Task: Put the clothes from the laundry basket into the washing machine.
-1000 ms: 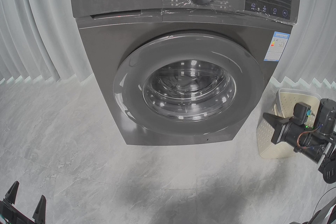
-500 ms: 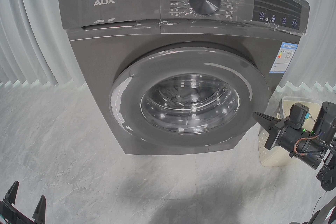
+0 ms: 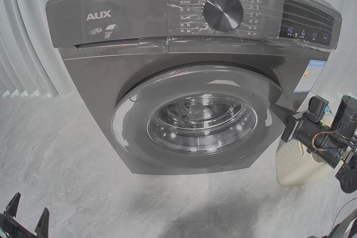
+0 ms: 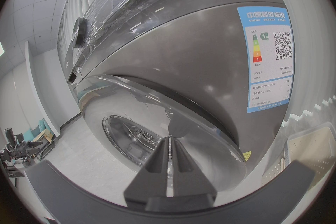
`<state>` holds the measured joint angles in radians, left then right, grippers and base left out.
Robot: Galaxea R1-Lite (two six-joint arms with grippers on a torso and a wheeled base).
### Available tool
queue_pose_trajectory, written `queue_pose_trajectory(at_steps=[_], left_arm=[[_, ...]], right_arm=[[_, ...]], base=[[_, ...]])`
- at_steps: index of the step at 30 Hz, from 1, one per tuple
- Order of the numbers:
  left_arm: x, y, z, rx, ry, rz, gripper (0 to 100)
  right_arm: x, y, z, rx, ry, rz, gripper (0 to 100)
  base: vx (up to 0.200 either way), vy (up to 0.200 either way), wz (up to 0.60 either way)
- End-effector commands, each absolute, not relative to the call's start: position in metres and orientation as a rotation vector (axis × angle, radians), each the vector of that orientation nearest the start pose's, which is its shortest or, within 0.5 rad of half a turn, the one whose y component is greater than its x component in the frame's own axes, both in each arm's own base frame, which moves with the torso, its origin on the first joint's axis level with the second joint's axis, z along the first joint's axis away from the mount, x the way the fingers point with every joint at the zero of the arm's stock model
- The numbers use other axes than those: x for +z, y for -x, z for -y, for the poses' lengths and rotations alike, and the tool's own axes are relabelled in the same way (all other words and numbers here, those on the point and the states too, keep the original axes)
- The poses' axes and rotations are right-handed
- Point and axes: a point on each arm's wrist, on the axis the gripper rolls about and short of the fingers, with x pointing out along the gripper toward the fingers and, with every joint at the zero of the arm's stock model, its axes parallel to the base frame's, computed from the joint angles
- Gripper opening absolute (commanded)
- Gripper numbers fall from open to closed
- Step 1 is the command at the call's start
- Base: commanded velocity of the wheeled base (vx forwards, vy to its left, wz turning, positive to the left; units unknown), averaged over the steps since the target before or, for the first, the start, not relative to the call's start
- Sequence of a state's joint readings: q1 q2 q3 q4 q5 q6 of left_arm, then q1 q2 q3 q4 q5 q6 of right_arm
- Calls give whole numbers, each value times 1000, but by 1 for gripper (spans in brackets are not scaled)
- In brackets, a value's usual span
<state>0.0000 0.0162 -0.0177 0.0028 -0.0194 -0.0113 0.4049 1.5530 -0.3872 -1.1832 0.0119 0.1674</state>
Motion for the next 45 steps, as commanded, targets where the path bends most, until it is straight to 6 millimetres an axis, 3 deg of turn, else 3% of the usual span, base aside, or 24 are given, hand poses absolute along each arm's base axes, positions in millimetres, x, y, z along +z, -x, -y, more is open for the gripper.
queue_pose_trajectory(at_steps=[1,8,15,19,20,22,27,28,38,45], left_arm=[[75,23,0,-20,12,-2,100],[75,23,0,-20,14,-3,100],[75,23,0,-20,14,-3,100],[75,23,0,-18,15,-3,100],[76,23,0,-18,17,-2,100],[76,23,0,-18,17,-2,100],[76,23,0,-18,17,-2,100],[76,23,0,-18,17,-2,100],[76,23,0,-18,18,-2,100],[76,23,0,-18,18,-3,100]], right_arm=[[176,-222,-88,377,-177,15,0],[182,-227,-85,357,-188,51,0],[169,-222,-84,365,-186,8,0],[157,-208,-87,411,-174,-46,0],[152,-188,-94,493,-164,-72,0],[150,-168,-97,560,-160,-87,0],[154,-145,-96,625,-164,-61,0],[156,-139,-92,631,-170,-47,100],[153,-112,-74,626,-171,-16,100],[153,-77,-45,569,-163,32,100]], base=[[0,0,0],[0,0,0],[0,0,0],[0,0,0],[0,0,0],[0,0,0],[0,0,0],[0,0,0],[0,0,0],[0,0,0]])
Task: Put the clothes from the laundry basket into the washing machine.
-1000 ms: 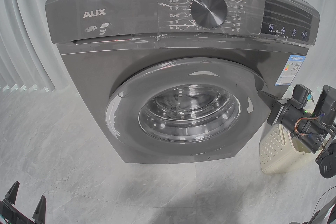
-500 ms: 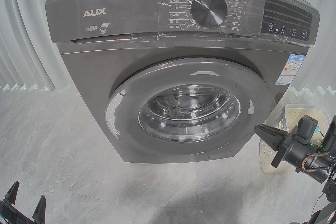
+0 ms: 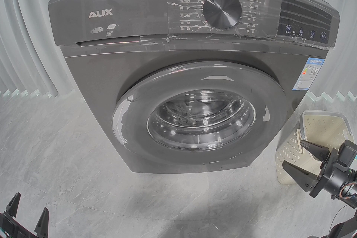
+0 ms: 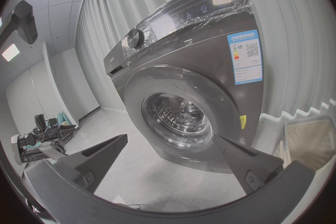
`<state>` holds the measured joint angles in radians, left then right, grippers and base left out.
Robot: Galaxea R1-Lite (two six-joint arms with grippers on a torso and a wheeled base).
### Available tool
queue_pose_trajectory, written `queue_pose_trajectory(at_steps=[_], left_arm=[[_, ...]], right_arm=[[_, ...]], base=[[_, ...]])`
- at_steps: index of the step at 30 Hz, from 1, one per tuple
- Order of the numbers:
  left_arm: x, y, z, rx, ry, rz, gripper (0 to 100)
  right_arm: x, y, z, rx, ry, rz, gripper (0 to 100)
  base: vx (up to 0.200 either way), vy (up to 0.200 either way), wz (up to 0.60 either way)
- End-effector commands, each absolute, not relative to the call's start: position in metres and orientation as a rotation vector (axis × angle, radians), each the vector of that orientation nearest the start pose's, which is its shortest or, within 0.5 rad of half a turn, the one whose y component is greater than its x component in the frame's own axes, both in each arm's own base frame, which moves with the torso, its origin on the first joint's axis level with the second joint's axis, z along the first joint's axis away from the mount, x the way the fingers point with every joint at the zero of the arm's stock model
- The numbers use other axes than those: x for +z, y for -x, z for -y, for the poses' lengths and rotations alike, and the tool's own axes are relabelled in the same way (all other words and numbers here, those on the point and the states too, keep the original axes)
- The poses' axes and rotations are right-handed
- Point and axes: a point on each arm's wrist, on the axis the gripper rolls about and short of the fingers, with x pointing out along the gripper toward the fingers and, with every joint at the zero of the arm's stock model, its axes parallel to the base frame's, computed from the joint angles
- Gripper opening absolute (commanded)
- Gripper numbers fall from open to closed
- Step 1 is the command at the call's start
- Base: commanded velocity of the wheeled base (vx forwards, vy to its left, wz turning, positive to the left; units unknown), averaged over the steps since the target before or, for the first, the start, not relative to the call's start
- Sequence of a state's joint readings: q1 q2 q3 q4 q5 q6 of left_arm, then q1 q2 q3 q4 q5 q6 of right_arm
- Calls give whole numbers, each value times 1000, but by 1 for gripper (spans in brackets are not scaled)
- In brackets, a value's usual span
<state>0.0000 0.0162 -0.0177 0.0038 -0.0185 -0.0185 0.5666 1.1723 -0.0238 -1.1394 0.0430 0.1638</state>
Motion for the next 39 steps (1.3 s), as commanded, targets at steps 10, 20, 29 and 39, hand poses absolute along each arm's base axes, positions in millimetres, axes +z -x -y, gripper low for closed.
queue_pose_trajectory(at_steps=[10,20,29,39], left_arm=[[76,23,0,-18,22,-3,100],[76,23,0,-18,22,-3,100],[76,23,0,-18,28,-3,100],[76,23,0,-17,37,-3,100]], right_arm=[[145,-41,-17,412,-112,82,100],[127,-2,-3,301,-80,175,100],[85,24,-5,207,-14,88,100],[80,23,-2,80,-18,42,100]], base=[[0,0,0],[0,0,0],[0,0,0],[0,0,0]])
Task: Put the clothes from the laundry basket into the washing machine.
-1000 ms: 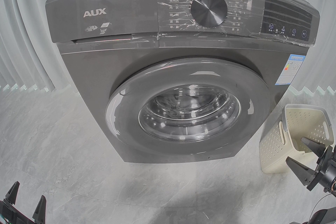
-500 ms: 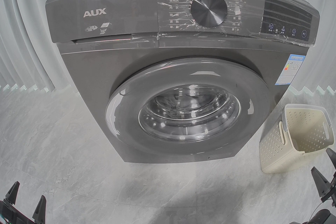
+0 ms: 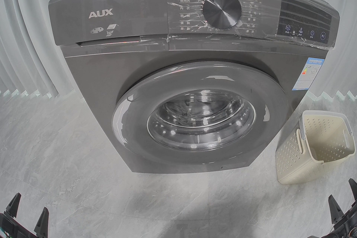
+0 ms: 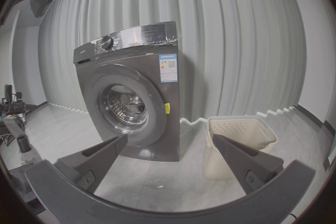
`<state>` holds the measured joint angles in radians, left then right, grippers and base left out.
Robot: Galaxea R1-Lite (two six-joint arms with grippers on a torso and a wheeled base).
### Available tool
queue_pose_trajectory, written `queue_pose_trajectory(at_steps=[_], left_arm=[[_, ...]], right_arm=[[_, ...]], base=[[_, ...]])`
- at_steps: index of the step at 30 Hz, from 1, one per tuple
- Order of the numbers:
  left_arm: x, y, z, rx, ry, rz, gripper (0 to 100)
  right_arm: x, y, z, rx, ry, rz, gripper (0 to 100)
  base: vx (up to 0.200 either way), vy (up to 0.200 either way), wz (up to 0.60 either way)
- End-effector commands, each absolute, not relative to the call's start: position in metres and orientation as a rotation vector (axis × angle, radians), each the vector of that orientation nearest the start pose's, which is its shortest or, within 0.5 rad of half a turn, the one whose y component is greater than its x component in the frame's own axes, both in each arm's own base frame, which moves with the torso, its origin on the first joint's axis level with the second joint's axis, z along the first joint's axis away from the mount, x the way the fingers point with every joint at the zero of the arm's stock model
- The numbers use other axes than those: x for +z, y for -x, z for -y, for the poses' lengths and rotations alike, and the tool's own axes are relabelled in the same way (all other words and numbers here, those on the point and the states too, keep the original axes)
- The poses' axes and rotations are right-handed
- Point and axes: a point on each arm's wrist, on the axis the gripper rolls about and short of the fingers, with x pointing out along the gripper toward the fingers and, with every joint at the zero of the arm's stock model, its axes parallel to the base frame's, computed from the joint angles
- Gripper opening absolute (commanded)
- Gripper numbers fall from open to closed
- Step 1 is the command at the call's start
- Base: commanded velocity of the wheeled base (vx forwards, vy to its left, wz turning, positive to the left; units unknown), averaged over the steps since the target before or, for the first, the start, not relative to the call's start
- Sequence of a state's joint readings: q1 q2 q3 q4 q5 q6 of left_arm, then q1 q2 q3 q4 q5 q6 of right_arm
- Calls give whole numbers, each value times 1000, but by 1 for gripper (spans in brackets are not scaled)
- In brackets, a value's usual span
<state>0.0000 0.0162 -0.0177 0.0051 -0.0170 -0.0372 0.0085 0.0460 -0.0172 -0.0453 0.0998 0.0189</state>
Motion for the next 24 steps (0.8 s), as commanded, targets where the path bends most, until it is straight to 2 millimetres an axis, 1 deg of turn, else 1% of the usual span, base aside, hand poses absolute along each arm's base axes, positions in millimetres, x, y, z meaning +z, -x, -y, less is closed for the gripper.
queue_pose_trajectory(at_steps=[1,3,4,12,24], left_arm=[[76,23,0,-17,37,-3,100],[76,23,0,-17,38,-5,100],[76,23,0,-17,38,-5,100],[76,23,0,-17,31,-3,100],[76,23,0,-17,31,-3,100]], right_arm=[[80,23,-1,45,-17,43,100],[75,23,1,-45,-14,-3,100],[75,23,1,-48,-14,-6,100],[76,23,0,11,5,-3,100],[75,23,0,17,3,0,100]], base=[[0,0,0],[0,0,0],[0,0,0],[0,0,0],[0,0,0]])
